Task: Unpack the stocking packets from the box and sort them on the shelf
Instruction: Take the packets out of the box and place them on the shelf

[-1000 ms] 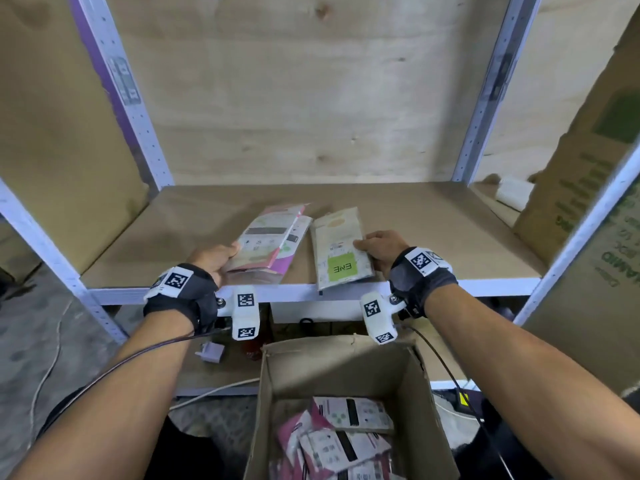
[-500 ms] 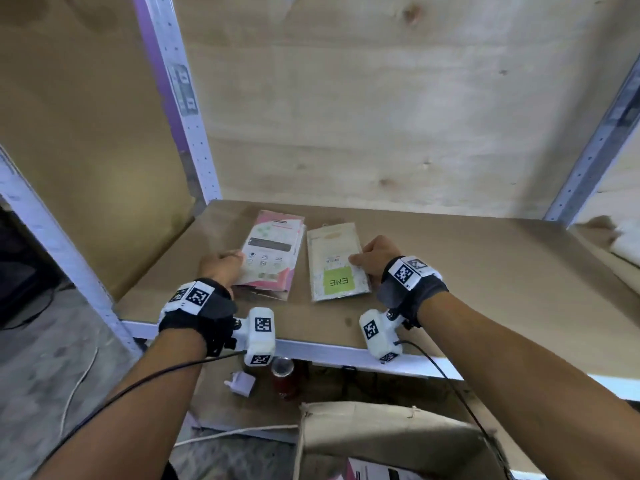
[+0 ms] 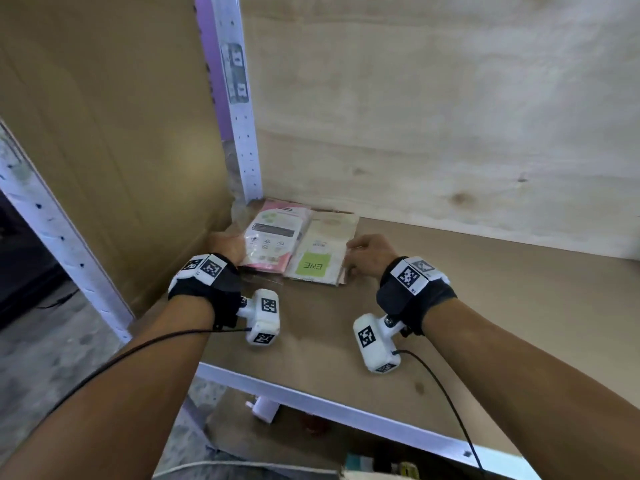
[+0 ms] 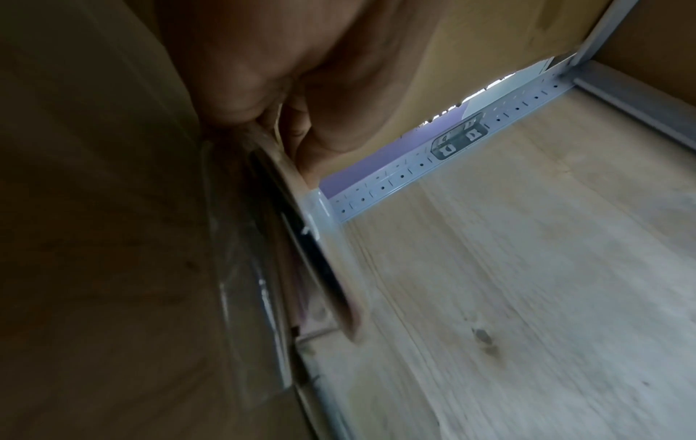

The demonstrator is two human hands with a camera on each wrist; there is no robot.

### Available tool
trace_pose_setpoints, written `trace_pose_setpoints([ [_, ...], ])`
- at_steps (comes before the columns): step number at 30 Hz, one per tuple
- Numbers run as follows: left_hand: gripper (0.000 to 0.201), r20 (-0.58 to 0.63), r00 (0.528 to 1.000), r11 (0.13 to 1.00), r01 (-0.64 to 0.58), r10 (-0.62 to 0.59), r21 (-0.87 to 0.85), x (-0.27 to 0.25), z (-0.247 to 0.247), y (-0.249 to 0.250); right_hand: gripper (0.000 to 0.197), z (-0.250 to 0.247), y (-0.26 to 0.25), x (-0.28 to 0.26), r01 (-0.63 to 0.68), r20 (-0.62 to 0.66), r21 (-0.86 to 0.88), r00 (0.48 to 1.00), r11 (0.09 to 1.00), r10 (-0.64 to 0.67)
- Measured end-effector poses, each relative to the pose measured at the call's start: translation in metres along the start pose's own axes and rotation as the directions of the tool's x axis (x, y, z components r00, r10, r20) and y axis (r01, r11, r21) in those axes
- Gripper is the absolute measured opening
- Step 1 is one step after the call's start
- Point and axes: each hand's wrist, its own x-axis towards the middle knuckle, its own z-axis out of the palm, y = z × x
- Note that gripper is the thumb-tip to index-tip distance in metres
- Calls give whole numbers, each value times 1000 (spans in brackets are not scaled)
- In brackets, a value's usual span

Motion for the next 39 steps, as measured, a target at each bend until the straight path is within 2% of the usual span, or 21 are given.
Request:
trace_pose_setpoints([
  [3, 38, -46, 999, 997, -11, 14, 77, 8, -2, 5, 49, 4, -4, 11, 18, -31, -33, 999, 999, -19],
  [8, 41, -24, 999, 974, -35, 41, 224, 1, -14, 13, 54, -1, -1, 5, 18, -6, -8, 1000, 1000, -18],
  [11, 40, -34, 996, 952, -67, 80, 298, -20, -21, 17, 44, -12, 0, -16, 74, 1, -5, 997, 997, -74],
  [13, 32, -20, 986, 931, -151, 167, 332, -42, -26, 20, 28, -24, -2, -39, 89, 27, 25, 996, 996, -89],
  [15, 25, -27, 961, 921, -255, 275, 294, -69, -27, 22, 21, -39, -4, -68, 81, 76, 33, 994, 996, -84],
  [18, 21, -10, 910, 898, -406, 413, 167, -120, -23, 28, 21, -62, -4, -117, 75, 160, -23, 985, 997, -71],
  [23, 20, 128, 825, 825, -561, 551, 66, -210, -6, 31, 17, -96, 16, -196, 113, 199, -84, 975, 990, -95],
  [26, 25, 216, 798, 823, -565, 562, -56, -253, 3, 24, 15, -111, 34, -239, 128, 174, -87, 978, 988, -112],
  [30, 32, 287, 791, 839, -533, 540, -110, -301, 16, -3, 7, -115, 68, -293, 95, 160, -49, 983, 994, -86],
  [35, 31, 418, 806, 905, -408, 419, -121, -354, 43, -53, 10, -108, 118, -348, 56, 178, -139, 983, 989, -31],
  [39, 30, 516, 791, 939, -332, 329, -90, -386, 66, -89, 13, -98, 163, -374, 8, 167, -251, 985, 968, 35],
])
